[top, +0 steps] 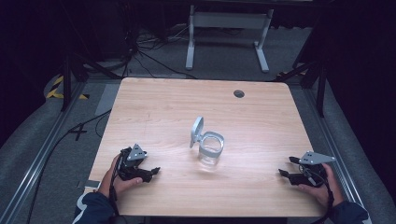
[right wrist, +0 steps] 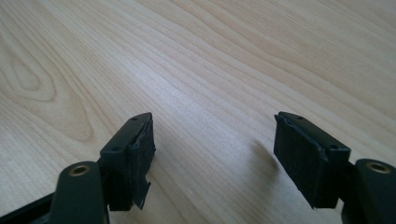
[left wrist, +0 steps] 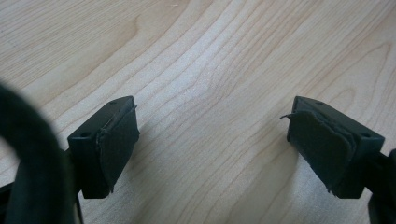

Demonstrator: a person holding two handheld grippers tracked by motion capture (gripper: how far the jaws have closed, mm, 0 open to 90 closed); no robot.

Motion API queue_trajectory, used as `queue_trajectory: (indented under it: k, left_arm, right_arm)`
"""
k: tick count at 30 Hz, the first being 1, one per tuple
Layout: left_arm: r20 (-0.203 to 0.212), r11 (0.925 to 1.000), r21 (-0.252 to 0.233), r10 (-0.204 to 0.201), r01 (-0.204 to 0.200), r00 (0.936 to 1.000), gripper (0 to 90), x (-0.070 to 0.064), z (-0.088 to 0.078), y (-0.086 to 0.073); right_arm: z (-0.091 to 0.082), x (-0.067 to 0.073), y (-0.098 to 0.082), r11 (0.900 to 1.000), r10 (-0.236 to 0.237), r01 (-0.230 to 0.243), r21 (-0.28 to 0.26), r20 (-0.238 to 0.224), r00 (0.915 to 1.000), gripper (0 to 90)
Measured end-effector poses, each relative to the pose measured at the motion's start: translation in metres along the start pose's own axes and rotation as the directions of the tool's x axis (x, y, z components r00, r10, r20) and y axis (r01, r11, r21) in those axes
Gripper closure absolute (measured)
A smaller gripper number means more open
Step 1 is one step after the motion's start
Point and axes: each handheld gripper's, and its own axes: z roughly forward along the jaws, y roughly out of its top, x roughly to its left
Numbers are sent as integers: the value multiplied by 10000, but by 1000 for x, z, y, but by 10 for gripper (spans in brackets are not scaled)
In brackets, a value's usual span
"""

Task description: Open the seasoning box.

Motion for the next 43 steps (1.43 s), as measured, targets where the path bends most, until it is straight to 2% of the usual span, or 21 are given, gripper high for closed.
queue_trajectory:
  k: [3, 43]
  left_arm:
    - [-2, 10000, -4, -5, 5, 10000, 165, 0, 0, 0]
    - [29, 10000, 66, 17, -17, 10000, 140, 0, 1, 2]
  right_arm:
    - [0, -5, -4, 9990, 437, -440, -94, -314, 9986, 256]
    - [2, -5, -3, 9989, 453, -455, -78, -233, 9987, 240]
